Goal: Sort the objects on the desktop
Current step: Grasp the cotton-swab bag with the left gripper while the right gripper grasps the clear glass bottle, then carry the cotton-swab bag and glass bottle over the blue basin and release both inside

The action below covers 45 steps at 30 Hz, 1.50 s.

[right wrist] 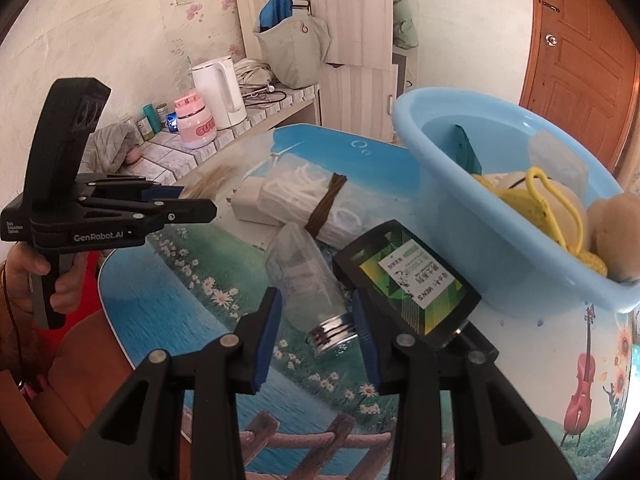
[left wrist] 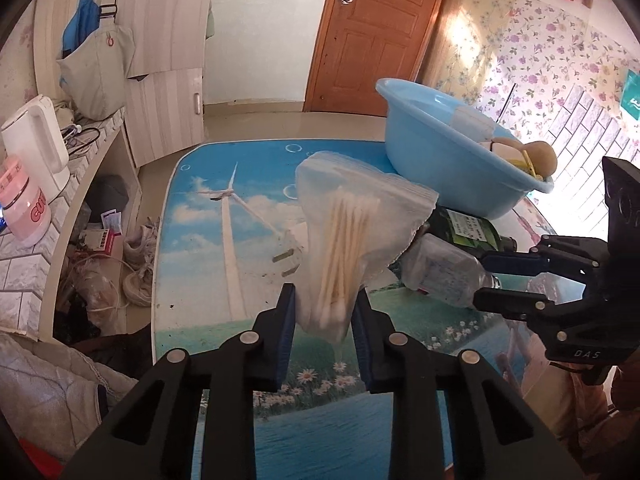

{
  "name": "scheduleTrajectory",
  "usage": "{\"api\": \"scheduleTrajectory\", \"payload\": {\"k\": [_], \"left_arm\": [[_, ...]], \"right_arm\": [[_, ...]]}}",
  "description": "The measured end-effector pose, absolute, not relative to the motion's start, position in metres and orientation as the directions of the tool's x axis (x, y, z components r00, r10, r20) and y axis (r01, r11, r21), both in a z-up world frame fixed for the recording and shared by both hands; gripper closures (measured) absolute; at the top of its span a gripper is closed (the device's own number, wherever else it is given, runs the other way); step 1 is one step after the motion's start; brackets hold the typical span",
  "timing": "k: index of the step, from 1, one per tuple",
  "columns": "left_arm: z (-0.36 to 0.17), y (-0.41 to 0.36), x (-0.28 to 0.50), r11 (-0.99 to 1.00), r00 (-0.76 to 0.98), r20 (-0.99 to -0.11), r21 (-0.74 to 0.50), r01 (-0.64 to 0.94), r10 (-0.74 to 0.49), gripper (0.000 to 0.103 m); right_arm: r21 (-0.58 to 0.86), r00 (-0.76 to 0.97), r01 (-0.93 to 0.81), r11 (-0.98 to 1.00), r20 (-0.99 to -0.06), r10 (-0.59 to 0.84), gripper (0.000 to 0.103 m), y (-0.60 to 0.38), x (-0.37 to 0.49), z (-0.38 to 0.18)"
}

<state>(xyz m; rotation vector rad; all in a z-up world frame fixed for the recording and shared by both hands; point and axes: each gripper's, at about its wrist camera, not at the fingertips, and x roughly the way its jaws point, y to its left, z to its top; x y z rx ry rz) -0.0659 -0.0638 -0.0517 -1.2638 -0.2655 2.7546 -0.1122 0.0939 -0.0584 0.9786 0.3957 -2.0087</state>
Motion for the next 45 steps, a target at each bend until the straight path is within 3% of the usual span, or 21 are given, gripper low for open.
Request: {"api": "scheduleTrajectory", "payload": {"k": [5, 23, 34, 45], "left_arm": [[-0.053, -0.052, -0.062, -0.976, -0.638, -0.746, -0.216, -0.035, 0.189, 0.078], [-0.051, -0.002, -0.052, -0.961, -0.6, -0.754, -0.252, -0.111, 0.267, 0.078], [-0.056, 0.018, -0.056, -0.962, -0.566, -0.778, -0.233, -0.142, 0.272, 0.078], [-0.067, 0.019, -0.061, -0.965, -0.551, -0.792, -0.234, -0.121, 0.262, 0.078]], "right_arm": [[0.031, -0.335, 0.81, -0.585, -0.795, -0.506, 0.067, 0.087, -0.109, -0.069], [0.063, -0.388, 0.74, -0.67, -0.773, -0.502, 0.071, 0.159, -0.09, -0.057], [0.094, -0.415, 0.648, -0.756, -0.789, -0.454, 0.07, 0.207, -0.091, -0.065], [0.057, -0.42, 0.679, -0.732, -0.787, -0.451, 0.069, 0.189, -0.085, -0.066]]}}
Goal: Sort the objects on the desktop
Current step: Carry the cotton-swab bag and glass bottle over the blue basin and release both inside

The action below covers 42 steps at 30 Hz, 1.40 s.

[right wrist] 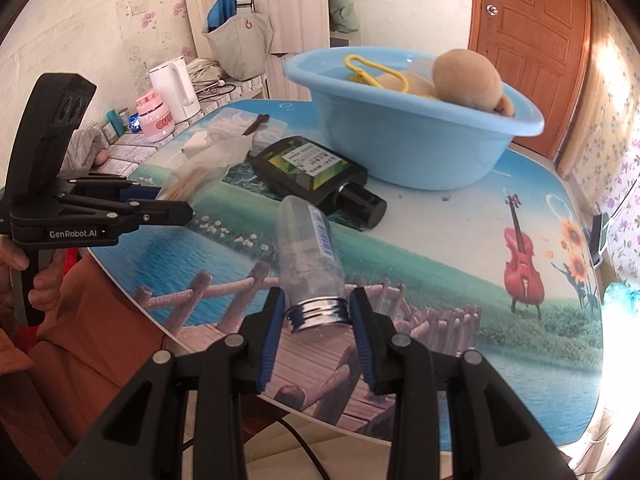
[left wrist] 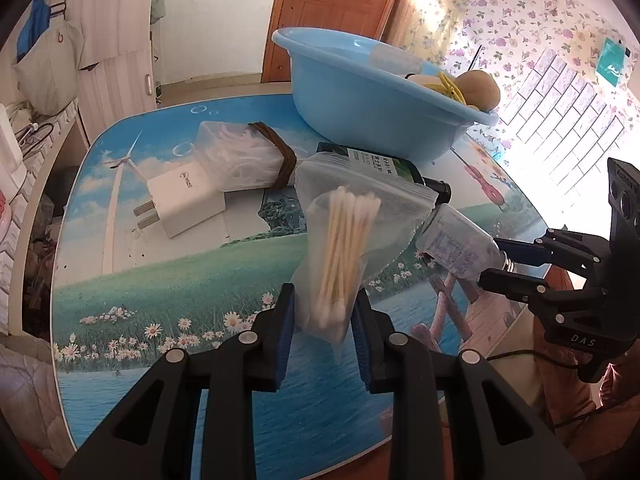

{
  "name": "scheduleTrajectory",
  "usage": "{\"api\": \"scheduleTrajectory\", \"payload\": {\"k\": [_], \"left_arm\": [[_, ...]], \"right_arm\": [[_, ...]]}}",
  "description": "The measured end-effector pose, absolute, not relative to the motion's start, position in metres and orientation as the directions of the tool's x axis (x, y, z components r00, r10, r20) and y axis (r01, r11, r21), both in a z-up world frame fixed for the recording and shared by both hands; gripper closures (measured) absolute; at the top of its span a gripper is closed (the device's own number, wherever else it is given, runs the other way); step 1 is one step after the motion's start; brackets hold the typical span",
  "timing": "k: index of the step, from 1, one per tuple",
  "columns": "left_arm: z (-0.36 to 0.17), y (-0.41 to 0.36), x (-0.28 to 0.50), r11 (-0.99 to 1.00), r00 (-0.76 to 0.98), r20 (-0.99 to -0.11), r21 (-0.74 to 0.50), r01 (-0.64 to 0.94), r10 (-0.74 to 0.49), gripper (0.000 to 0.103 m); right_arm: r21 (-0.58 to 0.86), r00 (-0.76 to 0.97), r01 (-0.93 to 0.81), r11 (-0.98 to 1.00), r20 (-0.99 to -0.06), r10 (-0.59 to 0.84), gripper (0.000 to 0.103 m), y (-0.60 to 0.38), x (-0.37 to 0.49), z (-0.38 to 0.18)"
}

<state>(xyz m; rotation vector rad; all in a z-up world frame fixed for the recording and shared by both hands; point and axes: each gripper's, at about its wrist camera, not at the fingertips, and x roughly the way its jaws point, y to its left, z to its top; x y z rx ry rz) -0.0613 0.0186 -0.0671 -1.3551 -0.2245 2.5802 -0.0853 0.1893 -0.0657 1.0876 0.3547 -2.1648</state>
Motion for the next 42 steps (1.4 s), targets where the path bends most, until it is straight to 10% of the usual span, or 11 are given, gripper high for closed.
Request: {"api": "scheduleTrajectory", "payload": {"k": [10, 19, 23, 27, 42], "left_arm": [[-0.07, 0.018, -0.066, -0.97, -0.566, -0.787, -0.21, -0.127, 0.244, 0.074], [-0.071, 0.023, -0.07, -0.97, -0.596, -0.766, -0.204, -0.132, 0.242, 0.035], [-0.071, 0.024, -0.07, -0.97, -0.601, -0.762, -0.198, -0.138, 0.241, 0.038], [-0.071, 0.02, -0.068, -0.966, -0.603, -0.756, -0.227, -0.123, 0.255, 0.068], [-0.025, 0.018, -0.054, -0.969, -0.672, -0.7, -0.216, -0.121, 0.24, 0.071]], "right_arm": [[0.056, -0.412, 0.673, -0.738, -0.8, -0.437, 0.066, 0.179, -0.093, -0.072], [0.061, -0.413, 0.663, -0.746, -0.801, -0.433, 0.063, 0.174, -0.096, -0.079], [0.066, -0.413, 0.661, -0.748, -0.8, -0.435, 0.064, 0.174, -0.097, -0.079], [0.075, -0.41, 0.664, -0.744, -0.796, -0.446, 0.064, 0.175, -0.096, -0.077], [0.086, -0.433, 0.726, -0.683, -0.714, -0.55, 0.064, 0.174, -0.078, -0.042]]}}
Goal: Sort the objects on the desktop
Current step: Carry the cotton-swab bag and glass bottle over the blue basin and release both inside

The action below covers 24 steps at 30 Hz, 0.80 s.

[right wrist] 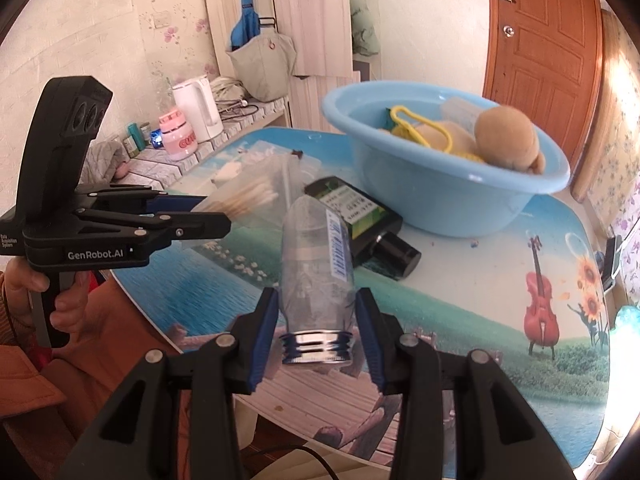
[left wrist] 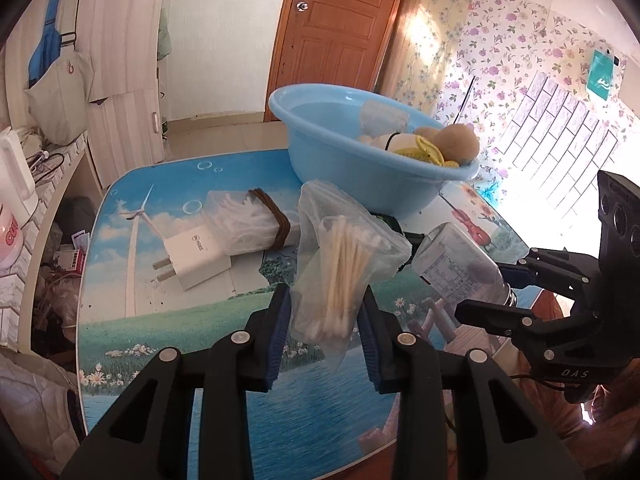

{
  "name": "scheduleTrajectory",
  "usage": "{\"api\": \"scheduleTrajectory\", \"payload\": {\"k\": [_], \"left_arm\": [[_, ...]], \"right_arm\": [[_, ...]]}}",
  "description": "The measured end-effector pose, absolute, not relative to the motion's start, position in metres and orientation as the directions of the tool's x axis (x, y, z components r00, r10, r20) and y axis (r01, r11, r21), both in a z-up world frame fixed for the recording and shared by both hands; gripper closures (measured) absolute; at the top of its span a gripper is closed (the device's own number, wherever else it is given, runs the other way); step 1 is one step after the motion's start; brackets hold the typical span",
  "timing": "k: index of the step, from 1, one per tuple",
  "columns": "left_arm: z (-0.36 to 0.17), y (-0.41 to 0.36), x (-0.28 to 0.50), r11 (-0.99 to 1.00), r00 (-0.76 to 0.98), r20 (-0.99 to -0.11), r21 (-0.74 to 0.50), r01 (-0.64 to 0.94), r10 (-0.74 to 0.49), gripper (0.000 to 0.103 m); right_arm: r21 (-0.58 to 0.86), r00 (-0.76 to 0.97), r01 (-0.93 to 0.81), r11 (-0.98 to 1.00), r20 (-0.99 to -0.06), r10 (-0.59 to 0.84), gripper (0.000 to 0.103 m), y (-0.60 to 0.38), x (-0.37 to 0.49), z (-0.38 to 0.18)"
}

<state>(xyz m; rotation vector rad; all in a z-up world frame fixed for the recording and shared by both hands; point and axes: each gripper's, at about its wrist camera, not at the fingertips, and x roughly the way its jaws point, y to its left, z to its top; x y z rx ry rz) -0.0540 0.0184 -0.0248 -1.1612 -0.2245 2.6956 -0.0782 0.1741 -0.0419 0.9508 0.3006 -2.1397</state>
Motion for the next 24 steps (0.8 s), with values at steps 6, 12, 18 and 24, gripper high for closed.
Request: {"api": "scheduleTrajectory", "payload": {"k": [6, 12, 18, 24], "left_arm": [[0.002, 0.016, -0.052, -0.962, -0.7, -0.665, -0.239, -0.133, 0.262, 0.071], [0.021, 0.023, -0.058, -0.962, -0.721, -0.64, -0.23, -0.147, 0.264, 0.071], [0.032, 0.027, -0.068, -0.957, -0.734, -0.619, -0.238, -0.163, 0.279, 0.071], [0.036, 0.037, -0.088, -0.953, -0.73, -0.616, -0.244, -0.178, 0.294, 0.071]], "right_arm": [[0.11, -0.446, 0.728, -0.677, -0.674, -0.589, 0.064, 0.179, -0.078, -0.024], [0.108, -0.474, 0.729, -0.675, -0.632, -0.613, 0.064, 0.181, -0.083, -0.005], [0.105, -0.507, 0.714, -0.692, -0.604, -0.615, 0.064, 0.189, -0.092, 0.003], [0.116, -0.54, 0.678, -0.726, -0.592, -0.598, 0.064, 0.203, -0.109, 0.003]]}}
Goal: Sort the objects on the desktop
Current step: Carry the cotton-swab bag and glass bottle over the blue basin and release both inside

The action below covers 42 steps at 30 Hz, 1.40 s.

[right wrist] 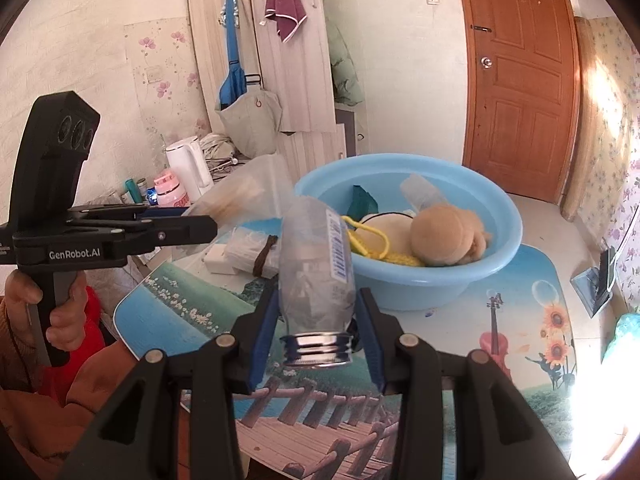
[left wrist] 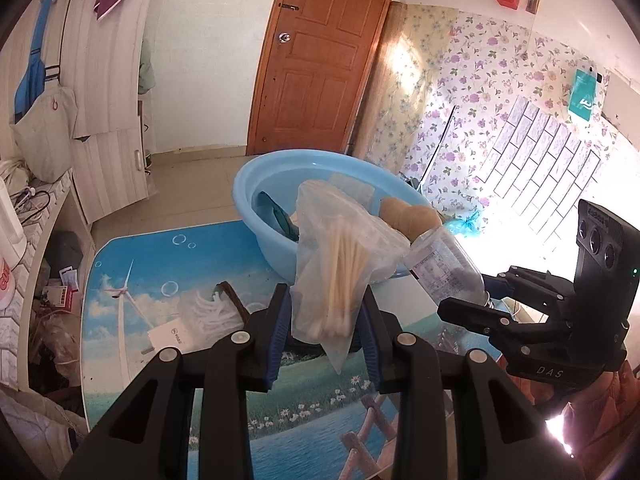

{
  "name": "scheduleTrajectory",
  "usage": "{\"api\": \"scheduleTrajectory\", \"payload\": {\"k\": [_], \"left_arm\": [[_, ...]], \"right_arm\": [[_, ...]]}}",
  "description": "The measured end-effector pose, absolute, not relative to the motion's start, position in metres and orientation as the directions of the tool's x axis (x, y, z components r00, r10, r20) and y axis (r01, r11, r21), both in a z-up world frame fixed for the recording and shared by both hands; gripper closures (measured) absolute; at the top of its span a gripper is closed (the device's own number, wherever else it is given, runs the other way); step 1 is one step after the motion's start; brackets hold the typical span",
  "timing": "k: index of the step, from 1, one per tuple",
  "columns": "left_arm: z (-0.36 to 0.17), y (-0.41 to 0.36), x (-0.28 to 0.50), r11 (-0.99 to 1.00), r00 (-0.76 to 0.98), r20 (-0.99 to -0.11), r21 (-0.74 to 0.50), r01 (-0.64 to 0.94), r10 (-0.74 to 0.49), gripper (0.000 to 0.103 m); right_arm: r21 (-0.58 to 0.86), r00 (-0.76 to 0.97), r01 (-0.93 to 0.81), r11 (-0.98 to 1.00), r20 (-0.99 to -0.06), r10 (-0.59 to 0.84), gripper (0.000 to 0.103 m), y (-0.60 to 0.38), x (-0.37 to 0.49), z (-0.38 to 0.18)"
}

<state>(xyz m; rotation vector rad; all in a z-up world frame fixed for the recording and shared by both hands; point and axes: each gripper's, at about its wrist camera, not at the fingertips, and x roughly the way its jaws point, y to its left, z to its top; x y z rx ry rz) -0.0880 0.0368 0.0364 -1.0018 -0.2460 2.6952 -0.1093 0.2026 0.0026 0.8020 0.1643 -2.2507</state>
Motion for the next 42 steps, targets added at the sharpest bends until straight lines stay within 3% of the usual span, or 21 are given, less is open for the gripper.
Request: {"api": "scheduleTrajectory", "payload": {"k": [17, 27, 30, 37, 39, 42], "left_arm": [[0.039, 0.065, -0.163, -0.948, -0.721, -0.616, -0.228, -0.223, 0.317, 0.071], [0.019, 0.08, -0.202, -0.951, -0.674, -0.671, -0.205, -0.23, 0.308, 0.07], [0.021, 0.075, -0.192, -0.95, -0.689, -0.654, -0.209, -0.232, 0.312, 0.06], [0.022, 0.06, -0.165, -0.958, -0.708, -0.645, -0.192, -0.215, 0.288, 0.057], [0.023, 0.056, -0.158, -0.961, -0.711, -0.646, -0.188, -0.204, 0.277, 0.048], [0.024, 0.047, -0.149, -0.965, -0.72, -0.643, -0.184, -0.189, 0.263, 0.042]], "right_arm": [[0.102, -0.624, 0.599, -0.794, -0.562, -0.543, 0.064, 0.217, -0.165, 0.008], [0.087, -0.646, 0.556, -0.827, -0.581, -0.495, 0.064, 0.212, -0.192, 0.003], [0.074, -0.647, 0.552, -0.831, -0.59, -0.483, 0.064, 0.204, -0.196, 0.004], [0.064, -0.615, 0.586, -0.808, -0.614, -0.495, 0.064, 0.18, -0.197, -0.002], [0.067, -0.599, 0.595, -0.801, -0.627, -0.498, 0.062, 0.173, -0.195, -0.006], [0.067, -0.579, 0.605, -0.794, -0.648, -0.495, 0.062, 0.165, -0.19, -0.012]]}}
